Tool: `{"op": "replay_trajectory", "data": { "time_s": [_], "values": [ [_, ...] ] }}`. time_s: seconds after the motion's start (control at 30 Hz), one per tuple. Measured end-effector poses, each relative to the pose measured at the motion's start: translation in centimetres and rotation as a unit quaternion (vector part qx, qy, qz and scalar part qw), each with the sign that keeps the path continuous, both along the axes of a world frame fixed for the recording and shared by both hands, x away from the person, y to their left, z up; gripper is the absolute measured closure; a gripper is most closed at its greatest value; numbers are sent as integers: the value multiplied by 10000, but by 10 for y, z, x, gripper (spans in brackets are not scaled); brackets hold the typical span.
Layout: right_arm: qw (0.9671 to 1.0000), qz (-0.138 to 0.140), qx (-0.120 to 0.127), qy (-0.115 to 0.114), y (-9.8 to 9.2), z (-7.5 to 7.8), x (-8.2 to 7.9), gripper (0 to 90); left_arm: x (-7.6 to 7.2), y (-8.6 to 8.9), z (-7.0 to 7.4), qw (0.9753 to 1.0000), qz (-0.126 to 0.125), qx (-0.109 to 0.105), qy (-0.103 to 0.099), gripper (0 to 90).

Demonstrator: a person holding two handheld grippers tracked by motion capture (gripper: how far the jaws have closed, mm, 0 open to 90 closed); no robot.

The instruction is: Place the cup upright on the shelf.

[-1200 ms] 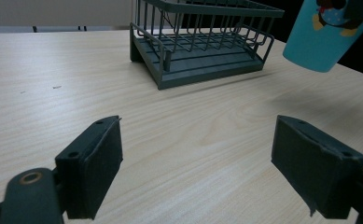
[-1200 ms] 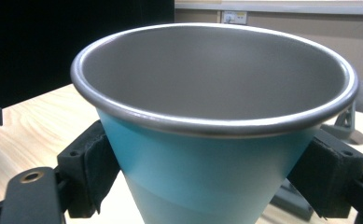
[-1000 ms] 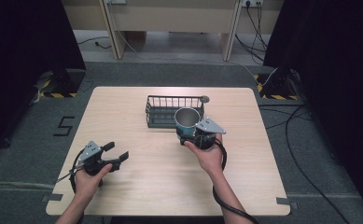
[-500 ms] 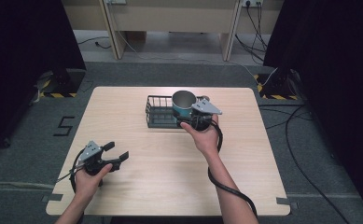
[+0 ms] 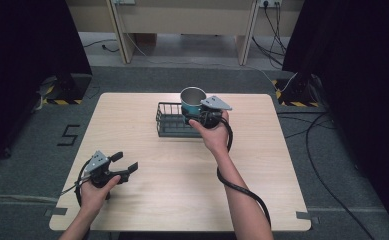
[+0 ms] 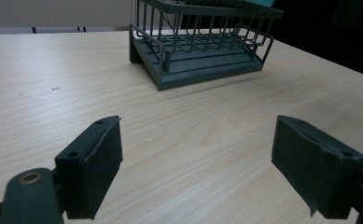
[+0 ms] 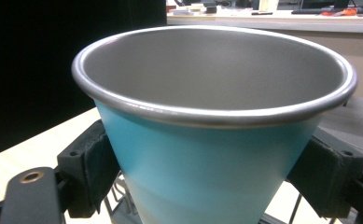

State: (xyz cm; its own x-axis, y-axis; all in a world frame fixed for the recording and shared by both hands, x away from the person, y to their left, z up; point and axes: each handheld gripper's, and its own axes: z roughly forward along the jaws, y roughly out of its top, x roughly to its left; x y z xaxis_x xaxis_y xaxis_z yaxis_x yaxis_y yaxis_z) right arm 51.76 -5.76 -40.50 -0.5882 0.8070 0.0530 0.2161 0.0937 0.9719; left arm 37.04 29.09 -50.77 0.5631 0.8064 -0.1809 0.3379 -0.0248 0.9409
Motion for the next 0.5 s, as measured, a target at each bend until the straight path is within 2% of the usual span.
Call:
{"op": "replay_trajectory", "data": {
  "time_s": [0.5],
  "values": [
    [9997,-53,-22,224,14,-5,29,177,0,1,0,10000,-24,-31,4,158]
  ]
}}
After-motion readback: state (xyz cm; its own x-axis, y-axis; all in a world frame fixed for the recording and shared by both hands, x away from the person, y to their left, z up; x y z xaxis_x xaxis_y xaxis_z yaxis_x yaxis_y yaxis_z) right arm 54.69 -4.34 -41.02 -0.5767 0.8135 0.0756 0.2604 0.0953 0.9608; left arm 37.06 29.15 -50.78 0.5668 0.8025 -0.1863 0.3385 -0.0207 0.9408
